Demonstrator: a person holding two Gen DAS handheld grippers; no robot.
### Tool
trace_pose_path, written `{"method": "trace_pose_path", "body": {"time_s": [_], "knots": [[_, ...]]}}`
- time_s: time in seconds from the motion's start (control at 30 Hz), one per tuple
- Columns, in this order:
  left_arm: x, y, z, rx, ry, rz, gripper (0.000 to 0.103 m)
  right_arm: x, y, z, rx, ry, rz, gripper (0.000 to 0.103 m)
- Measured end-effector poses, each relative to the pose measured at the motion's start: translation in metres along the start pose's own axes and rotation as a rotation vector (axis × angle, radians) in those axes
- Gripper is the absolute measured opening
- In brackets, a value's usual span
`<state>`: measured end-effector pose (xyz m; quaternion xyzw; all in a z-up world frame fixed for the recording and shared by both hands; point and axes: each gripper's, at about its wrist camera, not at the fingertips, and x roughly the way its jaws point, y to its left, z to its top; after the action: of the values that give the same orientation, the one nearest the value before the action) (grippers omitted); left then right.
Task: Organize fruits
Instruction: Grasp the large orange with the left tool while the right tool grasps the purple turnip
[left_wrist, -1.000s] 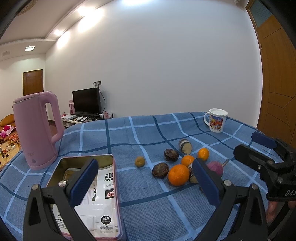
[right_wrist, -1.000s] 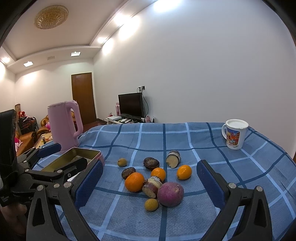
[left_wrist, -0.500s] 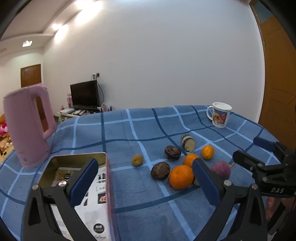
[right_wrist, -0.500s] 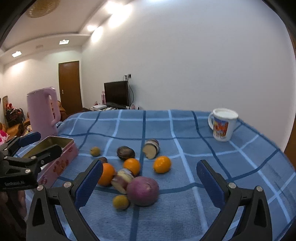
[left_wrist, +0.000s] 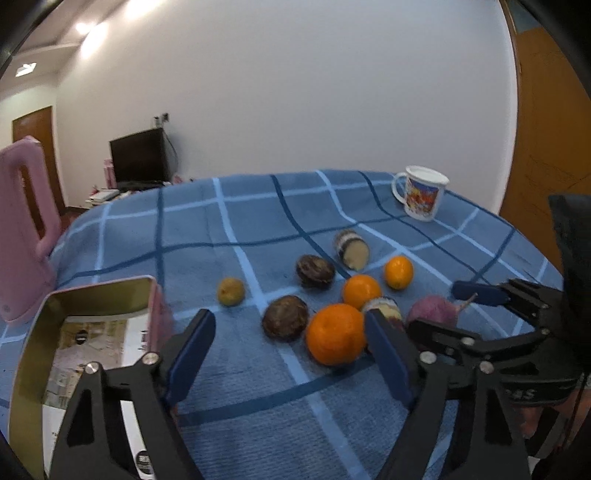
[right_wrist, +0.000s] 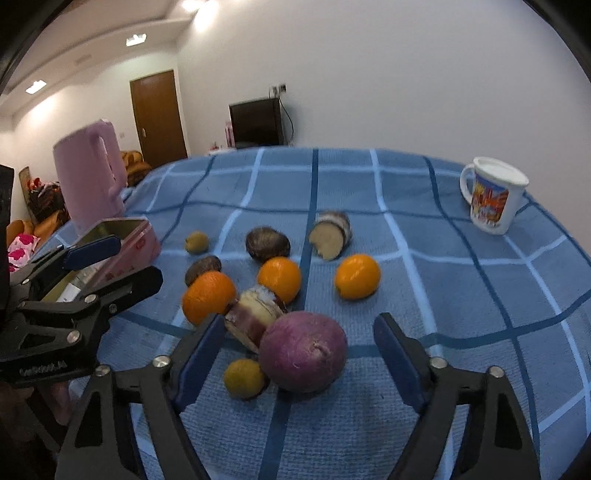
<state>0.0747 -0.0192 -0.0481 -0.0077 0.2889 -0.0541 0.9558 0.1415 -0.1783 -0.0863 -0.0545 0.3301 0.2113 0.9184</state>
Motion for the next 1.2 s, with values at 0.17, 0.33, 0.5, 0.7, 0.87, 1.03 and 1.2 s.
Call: {"method": "trace_pose_path", "body": {"time_s": [0.17, 0.33, 0.5, 0.7, 0.87, 1.03, 1.2], "knots": [[0.013, -0.012, 0.000, 0.048, 0.058, -0.023, 0.077, 0.014, -0.015, -0.002, 0.069, 0.079, 0.059, 0.055], [0.029, -0.022, 0.001, 0.076, 0.129, -0.063, 0.053, 0.006, -0.017, -0.001, 0.093, 0.038, 0.036, 0.055], [0.041, -0.036, 0.002, 0.130, 0.177, -0.083, 0.050, 0.000, -0.019, 0.000, 0.109, 0.011, 0.001, 0.055], [0.053, -0.033, 0.004, 0.104, 0.219, -0.111, 0.050, 0.001, -0.019, 0.002, 0.103, 0.005, -0.014, 0.056], [0.050, -0.027, 0.005, 0.073, 0.201, -0.135, 0.048, -0.006, -0.019, 0.001, 0.103, -0.031, -0.019, 0.055], [0.037, -0.026, 0.007, 0.070, 0.137, -0.137, 0.048, -0.015, -0.016, 0.001, 0.089, -0.081, -0.030, 0.055], [0.028, -0.022, 0.007, 0.059, 0.091, -0.129, 0.048, -0.019, -0.012, 0.002, 0.071, -0.107, -0.037, 0.055]]}}
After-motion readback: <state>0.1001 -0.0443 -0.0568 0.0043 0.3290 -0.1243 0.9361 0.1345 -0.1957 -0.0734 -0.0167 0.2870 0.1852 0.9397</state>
